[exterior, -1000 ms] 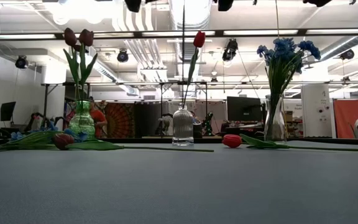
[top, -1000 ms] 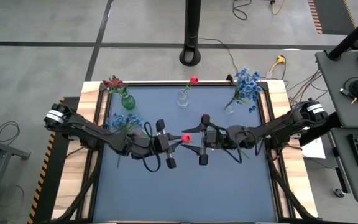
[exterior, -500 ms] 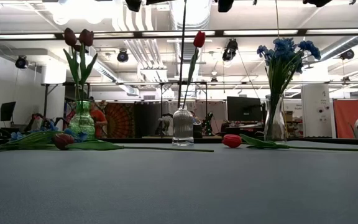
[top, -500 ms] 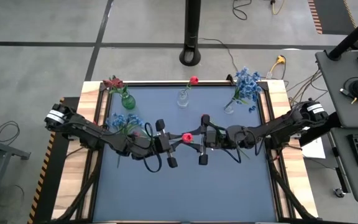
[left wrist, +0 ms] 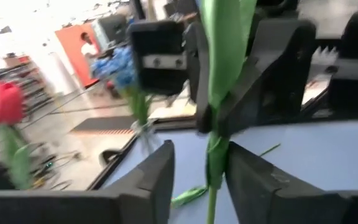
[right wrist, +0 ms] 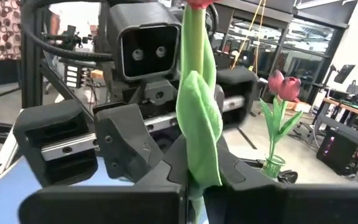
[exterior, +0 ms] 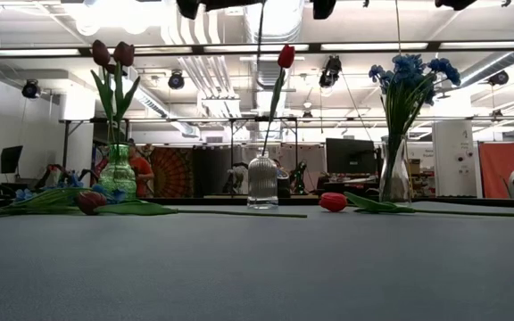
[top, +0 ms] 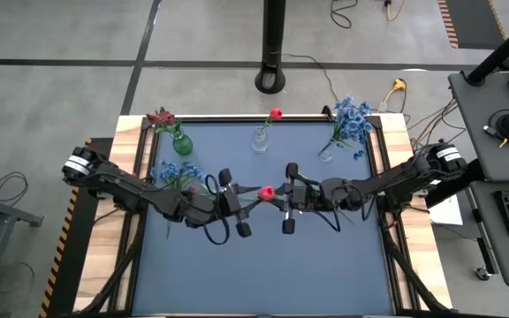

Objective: Sort flowers into vase by color
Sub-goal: Put the left red flower into the left transparent vase

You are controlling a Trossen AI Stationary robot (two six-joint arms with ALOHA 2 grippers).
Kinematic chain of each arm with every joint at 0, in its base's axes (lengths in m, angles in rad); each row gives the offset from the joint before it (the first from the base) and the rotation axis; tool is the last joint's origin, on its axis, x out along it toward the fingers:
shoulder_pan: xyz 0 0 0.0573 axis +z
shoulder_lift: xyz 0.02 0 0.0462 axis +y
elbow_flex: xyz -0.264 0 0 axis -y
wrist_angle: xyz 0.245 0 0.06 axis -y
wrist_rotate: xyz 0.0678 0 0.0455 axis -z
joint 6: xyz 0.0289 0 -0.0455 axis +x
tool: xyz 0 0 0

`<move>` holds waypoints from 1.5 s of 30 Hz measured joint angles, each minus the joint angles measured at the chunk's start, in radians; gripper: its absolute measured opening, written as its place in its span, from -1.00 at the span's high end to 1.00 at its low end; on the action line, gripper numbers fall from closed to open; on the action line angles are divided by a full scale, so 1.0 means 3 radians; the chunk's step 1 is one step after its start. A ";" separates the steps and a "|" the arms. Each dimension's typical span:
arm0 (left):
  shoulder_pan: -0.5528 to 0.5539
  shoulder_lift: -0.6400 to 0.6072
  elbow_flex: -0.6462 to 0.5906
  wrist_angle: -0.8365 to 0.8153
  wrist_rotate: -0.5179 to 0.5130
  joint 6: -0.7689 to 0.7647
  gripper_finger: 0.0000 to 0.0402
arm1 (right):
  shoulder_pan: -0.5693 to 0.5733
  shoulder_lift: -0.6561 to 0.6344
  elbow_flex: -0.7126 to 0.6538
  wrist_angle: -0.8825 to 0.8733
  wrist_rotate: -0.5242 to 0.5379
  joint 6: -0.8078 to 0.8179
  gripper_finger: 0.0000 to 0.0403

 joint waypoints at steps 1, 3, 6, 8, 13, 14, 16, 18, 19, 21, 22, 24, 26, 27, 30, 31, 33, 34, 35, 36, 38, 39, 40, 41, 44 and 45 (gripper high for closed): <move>-0.0024 -0.0041 0.0002 -0.0124 -0.0095 0.0000 0.35 | -0.0002 -0.0012 0.0000 -0.0019 0.0004 0.0000 0.92; -0.0093 -0.0154 0.0023 -0.0496 -0.0318 -0.0068 0.26 | -0.0003 -0.0067 -0.0002 -0.0078 0.0052 -0.0001 0.90; -0.0213 -0.0369 0.0081 -0.1136 -0.0457 -0.0350 0.15 | 0.0004 -0.0182 -0.0003 -0.0177 0.0299 -0.0027 0.89; -0.0284 -0.0519 0.0114 -0.1553 -0.0462 -0.0630 0.10 | -0.0017 -0.0251 -0.0003 -0.0257 0.0503 -0.0047 0.89; -0.0440 -0.0836 0.0136 -0.2215 -0.0459 -0.1185 0.06 | -0.0173 -0.0434 -0.0003 -0.0273 0.0690 -0.0131 0.89; -0.0471 -0.0900 0.0135 -0.2337 -0.0460 -0.1271 0.06 | -0.0221 -0.0461 -0.0003 -0.0272 0.0688 -0.0152 0.89; -0.0530 -0.1018 0.0135 -0.2458 -0.0460 -0.1426 0.06 | -0.0336 -0.0508 -0.0003 -0.0279 0.0685 -0.0182 0.89; -0.0599 -0.1137 0.0135 -0.2609 -0.0474 -0.1549 0.06 | -0.0461 -0.0552 -0.0003 -0.0273 0.0656 -0.0188 0.89; -0.0627 -0.1189 0.0135 -0.2664 -0.0488 -0.1598 0.06 | -0.0527 -0.0584 -0.0003 -0.0270 0.0620 -0.0168 0.89; -0.0674 -0.1270 0.0135 -0.2831 -0.0494 -0.1698 0.06 | -0.0653 -0.0601 0.0074 -0.0334 0.0489 -0.0070 0.89; -0.0701 -0.1300 0.0135 -0.2935 -0.0494 -0.1771 0.06 | -0.0710 -0.0601 0.0138 -0.0405 0.0385 -0.0016 0.89; -0.0743 -0.1334 0.0135 -0.3156 -0.0490 -0.1964 0.06 | -0.0818 -0.0590 0.0309 -0.0647 0.0160 0.0071 0.89; -0.0803 -0.1345 0.0135 -0.3432 -0.0461 -0.2198 0.05 | -0.0902 -0.0520 0.0532 -0.0830 0.0002 0.0134 0.89; -0.0834 -0.1340 0.0134 -0.3570 -0.0405 -0.2329 0.05 | -0.0946 -0.0487 0.0633 -0.0962 -0.0036 0.0145 0.89; -0.0934 -0.1277 0.0112 -0.3980 -0.0097 -0.2832 0.05 | -0.1036 -0.0338 0.0958 -0.1274 -0.0039 0.0133 0.89; -0.0973 -0.1245 0.0089 -0.4097 -0.0009 -0.3017 0.05 | -0.1064 -0.0290 0.1056 -0.1388 -0.0038 0.0125 0.89; -0.1057 -0.1166 0.0047 -0.4279 0.0163 -0.3342 0.05 | -0.1104 -0.0173 0.1255 -0.1495 -0.0039 0.0112 0.89; -0.1094 -0.1125 0.0028 -0.4363 0.0233 -0.3492 0.05 | -0.1120 -0.0120 0.1332 -0.1545 -0.0041 0.0095 0.89; -0.1127 -0.1084 0.0016 -0.4444 0.0286 -0.3622 0.05 | -0.1136 -0.0064 0.1404 -0.1574 -0.0042 0.0064 0.89; -0.1157 -0.1040 0.0013 -0.4520 0.0338 -0.3743 0.05 | -0.1146 -0.0001 0.1471 -0.1572 -0.0049 0.0045 0.89; -0.1217 -0.0962 0.0013 -0.4632 0.0413 -0.3938 0.05 | -0.1176 0.0104 0.1592 -0.1639 -0.0059 0.0021 0.89; -0.1245 -0.0934 0.0013 -0.4668 0.0431 -0.4003 0.05 | -0.1185 0.0164 0.1653 -0.1655 -0.0062 0.0013 0.89; -0.1268 -0.0911 0.0013 -0.4689 0.0432 -0.4046 0.05 | -0.1199 0.0213 0.1707 -0.1658 -0.0078 0.0013 0.89; -0.1287 -0.0888 0.0013 -0.4705 0.0432 -0.4065 0.05 | -0.1214 0.0259 0.1752 -0.1668 -0.0100 0.0014 0.89; -0.1306 -0.0859 0.0013 -0.4720 0.0436 -0.4077 0.05 | -0.1258 0.0392 0.1896 -0.1665 -0.0101 0.0011 0.89; -0.1306 -0.0859 0.0013 -0.4720 0.0435 -0.4077 0.05 | -0.1280 0.0429 0.1940 -0.1666 -0.0103 0.0012 0.89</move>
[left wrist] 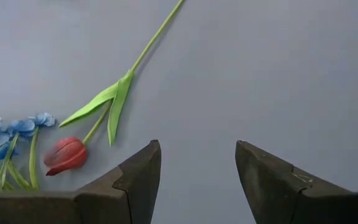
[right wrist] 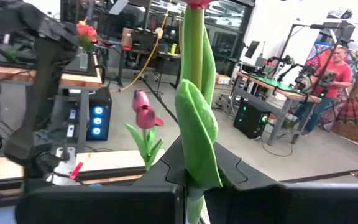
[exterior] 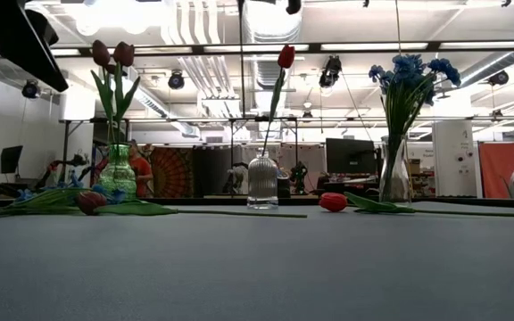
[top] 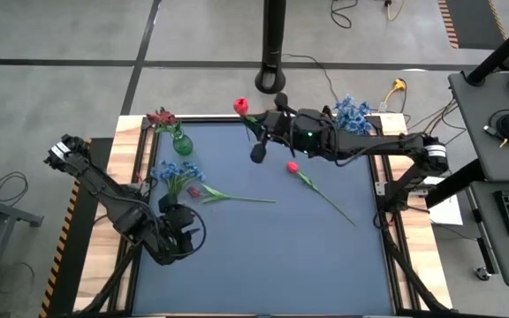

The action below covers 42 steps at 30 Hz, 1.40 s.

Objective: Sort flowers into vase by color
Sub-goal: Put the left red flower into the left transparent vase

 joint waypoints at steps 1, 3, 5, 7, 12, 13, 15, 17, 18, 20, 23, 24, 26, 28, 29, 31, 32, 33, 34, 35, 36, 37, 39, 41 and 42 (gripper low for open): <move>0.0000 -0.0002 0.0000 -0.0001 -0.0002 -0.0001 0.05 | -0.0025 0.0041 0.0046 -0.0011 0.0000 0.0000 0.89; 0.0002 -0.0010 0.0000 -0.0001 -0.0007 -0.0001 0.05 | -0.0084 0.0111 0.0125 -0.0041 0.0001 0.0001 0.89; 0.0003 -0.0015 0.0000 -0.0003 -0.0017 -0.0003 0.05 | -0.0145 0.0159 0.0161 -0.0058 0.0002 0.0001 0.89; 0.0001 -0.0015 0.0000 -0.0006 -0.0020 -0.0003 0.05 | -0.0206 0.0177 0.0174 -0.0059 0.0003 0.0001 0.89; 0.0003 -0.0017 0.0000 -0.0010 -0.0036 0.0001 0.05 | -0.0354 0.0171 0.0149 -0.0058 0.0003 0.0043 0.89; 0.0003 -0.0017 0.0000 -0.0014 -0.0042 0.0002 0.05 | -0.0383 0.0171 0.0149 -0.0061 0.0001 0.0090 0.89; 0.0003 -0.0017 0.0000 -0.0020 -0.0046 0.0006 0.05 | -0.0438 0.0172 0.0148 -0.0067 -0.0004 0.0137 0.89; 0.0003 -0.0017 0.0000 -0.0041 -0.0050 0.0008 0.05 | -0.0490 0.0172 0.0148 -0.0071 -0.0005 0.0141 0.89; 0.0003 -0.0017 0.0000 -0.0040 -0.0050 0.0009 0.05 | -0.0512 0.0172 0.0148 -0.0090 -0.0005 0.0149 0.89; 0.0003 -0.0017 0.0000 -0.0043 -0.0067 0.0009 0.05 | -0.0551 0.0172 0.0147 -0.0163 -0.0004 0.0204 0.89; 0.0003 -0.0017 0.0000 -0.0076 -0.0110 0.0010 0.05 | -0.0592 0.0172 0.0144 -0.0237 -0.0005 0.0233 0.89; 0.0003 -0.0017 0.0000 -0.0090 -0.0121 0.0010 0.05 | -0.0599 0.0172 0.0144 -0.0249 -0.0005 0.0233 0.89; 0.0003 -0.0017 0.0000 -0.0105 -0.0134 0.0010 0.05 | -0.0606 0.0172 0.0142 -0.0277 -0.0005 0.0239 0.89; 0.0003 -0.0017 0.0000 -0.0117 -0.0153 0.0010 0.05 | -0.0606 0.0172 0.0141 -0.0303 -0.0006 0.0239 0.89; 0.0003 -0.0017 0.0000 -0.0116 -0.0166 0.0011 0.05 | -0.0606 0.0172 0.0141 -0.0304 -0.0008 0.0239 0.89; 0.0003 -0.0023 0.0000 -0.0133 -0.0199 0.0011 0.05 | -0.0606 0.0172 0.0141 -0.0298 -0.0009 0.0240 0.89; 0.0003 -0.0025 0.0000 -0.0147 -0.0215 0.0011 0.05 | -0.0606 0.0172 0.0141 -0.0298 -0.0009 0.0239 0.89; 0.0003 -0.0029 0.0000 -0.0159 -0.0223 0.0011 0.05 | -0.0606 0.0172 0.0141 -0.0298 -0.0009 0.0239 0.89; 0.0003 -0.0034 0.0000 -0.0161 -0.0228 0.0011 0.05 | -0.0607 0.0172 0.0140 -0.0301 -0.0009 0.0239 0.89; 0.0003 -0.0038 0.0000 -0.0161 -0.0245 0.0011 0.05 | -0.0608 0.0172 0.0136 -0.0300 -0.0009 0.0240 0.89; 0.0003 -0.0040 0.0000 -0.0161 -0.0263 0.0011 0.05 | -0.0608 0.0172 0.0133 -0.0300 -0.0009 0.0240 0.89; 0.0003 -0.0042 0.0000 -0.0162 -0.0281 0.0011 0.06 | -0.0608 0.0172 0.0132 -0.0299 -0.0009 0.0240 0.89; 0.0003 -0.0053 0.0000 -0.0164 -0.0285 0.0011 0.06 | -0.0608 0.0172 0.0132 -0.0299 -0.0009 0.0260 0.89; 0.0003 -0.0060 0.0000 -0.0165 -0.0298 0.0011 0.06 | -0.0608 0.0185 0.0132 -0.0276 -0.0010 0.0272 0.89; 0.0003 -0.0060 0.0000 -0.0166 -0.0301 0.0011 0.06 | -0.0608 0.0194 0.0132 -0.0261 -0.0010 0.0273 0.89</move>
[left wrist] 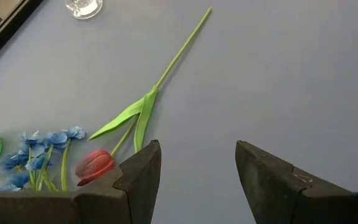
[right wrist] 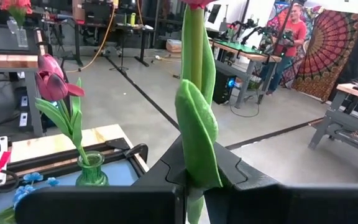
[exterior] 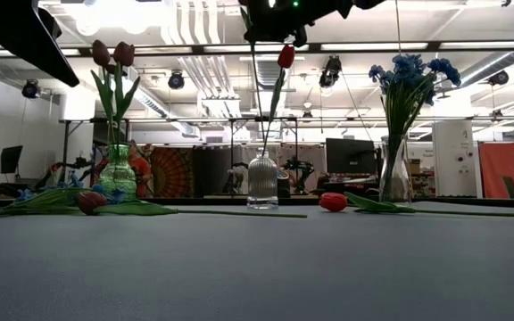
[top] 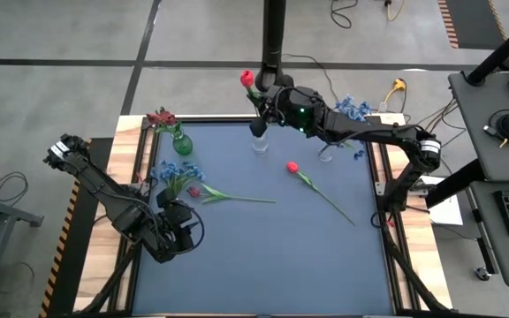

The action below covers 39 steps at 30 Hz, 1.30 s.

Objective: Sort flowers into vase by color
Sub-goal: Put the left red flower into the left transparent vase

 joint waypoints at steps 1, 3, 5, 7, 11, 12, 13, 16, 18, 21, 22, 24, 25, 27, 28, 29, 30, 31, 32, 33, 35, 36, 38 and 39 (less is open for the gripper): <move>0.0000 -0.0001 0.0000 -0.0002 0.0000 0.0000 0.06 | 0.0000 0.0017 0.0000 0.0009 0.0001 -0.0001 0.89; 0.0000 -0.0001 0.0000 -0.0002 -0.0003 0.0000 0.06 | -0.0003 0.0065 0.0000 0.0041 0.0000 -0.0001 0.89; 0.0000 -0.0001 0.0000 -0.0006 -0.0004 0.0000 0.06 | -0.0003 0.0110 -0.0001 0.0049 0.0001 -0.0003 0.89; 0.0000 -0.0001 0.0000 -0.0007 -0.0004 0.0000 0.06 | -0.0003 0.0141 -0.0003 0.0052 0.0004 -0.0024 0.89; 0.0000 -0.0001 0.0000 -0.0015 -0.0004 0.0000 0.06 | -0.0015 0.0147 -0.0003 0.0065 0.0013 0.0005 0.89; 0.0000 -0.0001 0.0000 -0.0015 -0.0004 0.0000 0.06 | -0.0015 0.0147 -0.0003 0.0064 0.0014 0.0013 0.89; 0.0000 -0.0001 0.0000 -0.0015 -0.0004 0.0000 0.06 | -0.0016 0.0147 -0.0003 0.0064 0.0014 0.0014 0.89; 0.0000 -0.0001 0.0000 -0.0017 -0.0005 0.0000 0.06 | -0.0018 0.0147 -0.0003 0.0061 0.0015 0.0015 0.89; 0.0000 -0.0001 0.0000 -0.0017 -0.0005 0.0000 0.06 | -0.0018 0.0147 -0.0003 0.0053 0.0015 0.0015 0.89; 0.0000 -0.0001 0.0000 -0.0018 -0.0005 0.0000 0.06 | -0.0018 0.0147 -0.0003 -0.0024 0.0015 0.0039 0.89; 0.0000 -0.0001 0.0000 -0.0019 -0.0005 0.0000 0.05 | -0.0018 0.0147 -0.0003 -0.0044 0.0015 0.0045 0.89; 0.0000 -0.0001 0.0000 -0.0020 -0.0006 0.0000 0.05 | -0.0018 0.0147 -0.0003 -0.0069 0.0015 0.0046 0.89; 0.0000 -0.0001 0.0000 -0.0020 -0.0006 0.0000 0.05 | -0.0018 0.0147 -0.0003 -0.0081 0.0015 0.0047 0.89; 0.0000 -0.0001 0.0000 -0.0020 -0.0006 0.0000 0.05 | -0.0018 0.0147 -0.0003 -0.0090 0.0015 0.0047 0.89; 0.0000 -0.0001 0.0000 -0.0020 -0.0006 0.0000 0.05 | -0.0018 0.0147 -0.0003 -0.0090 0.0015 0.0049 0.89; 0.0000 -0.0001 0.0000 -0.0020 -0.0006 0.0000 0.05 | -0.0018 0.0147 -0.0003 -0.0090 0.0015 0.0052 0.89; 0.0000 -0.0001 0.0000 -0.0020 -0.0008 0.0000 0.05 | -0.0018 0.0147 -0.0003 -0.0090 0.0015 0.0052 0.89; 0.0000 -0.0001 0.0000 -0.0021 -0.0008 0.0000 0.05 | -0.0018 0.0147 -0.0003 -0.0088 0.0015 0.0052 0.89; 0.0000 -0.0001 0.0000 -0.0020 -0.0008 0.0000 0.05 | -0.0018 0.0147 -0.0003 -0.0089 0.0015 0.0052 0.89; 0.0000 -0.0001 0.0000 -0.0021 -0.0008 0.0000 0.05 | -0.0018 0.0147 -0.0005 -0.0089 0.0015 0.0052 0.89; 0.0000 -0.0001 0.0000 -0.0020 -0.0008 0.0000 0.05 | -0.0018 0.0147 -0.0011 -0.0089 0.0015 0.0053 0.89; 0.0000 -0.0001 0.0000 -0.0021 -0.0008 0.0000 0.05 | -0.0018 0.0147 -0.0017 -0.0087 0.0015 0.0054 0.89; 0.0000 -0.0001 0.0000 -0.0021 -0.0008 0.0000 0.05 | -0.0018 0.0147 -0.0032 -0.0088 0.0015 0.0071 0.89; 0.0000 -0.0001 0.0000 -0.0021 -0.0009 0.0000 0.05 | -0.0018 0.0147 -0.0037 -0.0090 0.0015 0.0099 0.89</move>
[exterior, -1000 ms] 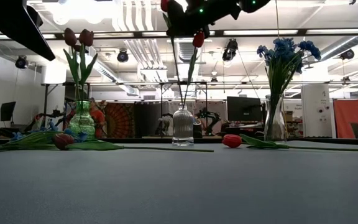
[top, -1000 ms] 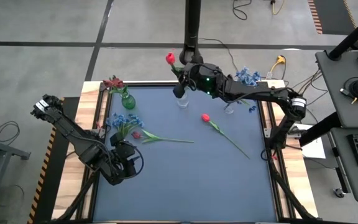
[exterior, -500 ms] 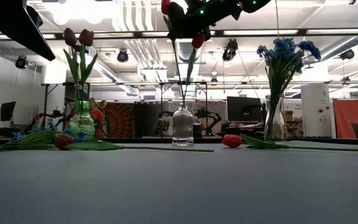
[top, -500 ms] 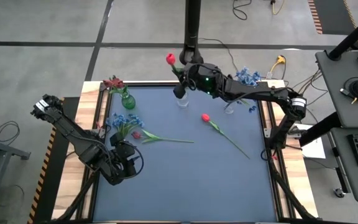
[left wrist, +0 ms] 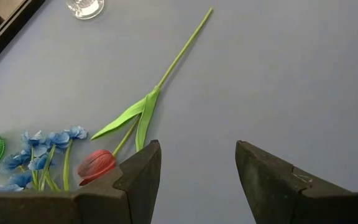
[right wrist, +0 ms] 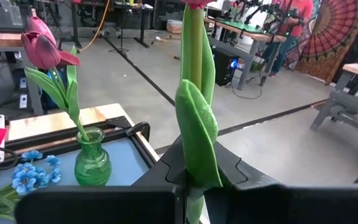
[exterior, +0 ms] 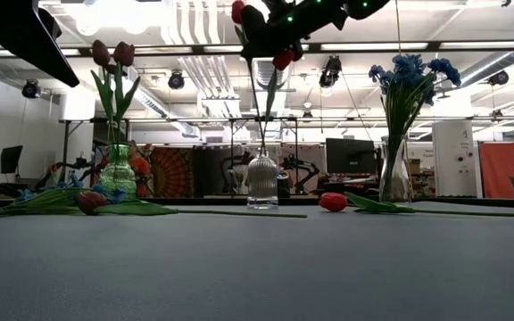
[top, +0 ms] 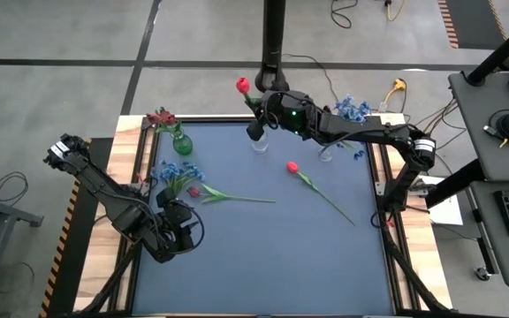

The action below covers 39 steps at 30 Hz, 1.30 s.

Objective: Sort flowers into vase by color
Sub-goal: Put the left red flower into the left transparent vase

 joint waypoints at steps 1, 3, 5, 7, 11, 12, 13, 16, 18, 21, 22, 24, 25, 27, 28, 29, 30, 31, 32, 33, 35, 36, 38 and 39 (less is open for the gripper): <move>0.0000 0.0000 0.0000 0.0001 0.0001 0.0000 0.05 | 0.0000 0.0000 -0.0002 0.0001 0.0000 0.0019 0.89; 0.0000 0.0000 0.0000 0.0001 0.0000 0.0000 0.05 | 0.0000 0.0000 -0.0004 0.0002 0.0001 0.0032 0.89; 0.0000 0.0000 0.0000 0.0000 0.0000 0.0000 0.05 | 0.0000 0.0000 -0.0004 0.0003 0.0001 0.0032 0.89; 0.0000 0.0000 0.0000 0.0000 0.0000 0.0000 0.05 | 0.0000 0.0000 -0.0004 0.0001 0.0001 0.0032 0.89; 0.0000 0.0000 0.0000 0.0000 0.0000 0.0000 0.05 | 0.0000 0.0000 -0.0004 -0.0025 0.0001 0.0031 0.86; 0.0000 0.0000 0.0000 0.0000 0.0000 0.0000 0.05 | 0.0000 0.0000 -0.0004 -0.0025 0.0001 0.0031 0.84; 0.0000 0.0000 0.0000 0.0000 0.0000 0.0000 0.05 | 0.0000 0.0000 -0.0004 -0.0025 0.0002 0.0031 0.81; 0.0000 0.0000 0.0000 0.0000 0.0000 0.0000 0.05 | 0.0000 0.0000 -0.0004 -0.0026 0.0004 0.0031 0.72; 0.0000 0.0000 0.0000 -0.0001 0.0000 0.0000 0.05 | 0.0000 0.0000 -0.0005 -0.0029 0.0040 0.0031 0.66; 0.0000 0.0000 0.0000 -0.0001 0.0000 0.0000 0.05 | 0.0000 0.0000 -0.0005 -0.0050 0.0125 0.0014 0.56; 0.0000 0.0000 0.0000 -0.0001 0.0000 0.0000 0.05 | 0.0000 -0.0001 -0.0005 -0.0059 0.0127 0.0014 0.53; 0.0000 0.0000 0.0000 -0.0001 -0.0002 0.0000 0.05 | 0.0000 -0.0001 -0.0005 -0.0068 0.0128 0.0008 0.48; 0.0000 0.0000 0.0000 -0.0001 -0.0002 0.0000 0.05 | 0.0000 -0.0001 -0.0005 -0.0070 0.0128 0.0008 0.45; 0.0001 0.0000 0.0000 -0.0003 -0.0002 0.0000 0.05 | 0.0000 -0.0001 -0.0005 -0.0071 0.0128 0.0007 0.40; 0.0001 0.0000 0.0000 -0.0004 -0.0002 0.0000 0.05 | 0.0000 -0.0001 -0.0005 -0.0071 0.0128 0.0006 0.37; 0.0000 -0.0001 0.0000 -0.0004 -0.0003 0.0000 0.05 | 0.0001 -0.0001 -0.0005 -0.0072 0.0127 0.0006 0.35; 0.0000 0.0000 0.0000 -0.0004 -0.0002 0.0000 0.05 | 0.0000 -0.0002 -0.0005 -0.0078 0.0128 0.0006 0.32; 0.0000 0.0000 0.0000 -0.0004 -0.0002 0.0000 0.05 | 0.0001 -0.0004 0.0005 -0.0111 0.0128 0.0006 0.30; 0.0001 0.0000 0.0000 -0.0004 -0.0003 0.0000 0.05 | 0.0001 -0.0004 0.0021 -0.0143 0.0128 0.0005 0.27; 0.0000 -0.0001 0.0000 -0.0005 -0.0003 0.0000 0.05 | 0.0001 -0.0004 0.0032 -0.0153 0.0128 0.0005 0.25; 0.0000 0.0000 0.0000 -0.0005 -0.0003 0.0000 0.05 | 0.0002 -0.0008 0.0047 -0.0157 0.0127 0.0005 0.20; 0.0000 -0.0001 0.0000 -0.0005 -0.0003 0.0000 0.05 | 0.0002 -0.0012 0.0057 -0.0162 0.0126 0.0006 0.18; 0.0001 0.0000 0.0000 -0.0006 -0.0003 0.0000 0.05 | 0.0008 -0.0020 0.0091 -0.0210 0.0125 0.0006 0.14; 0.0000 -0.0001 0.0000 -0.0007 -0.0004 0.0000 0.05 | 0.0009 -0.0024 0.0112 -0.0230 0.0125 0.0006 0.12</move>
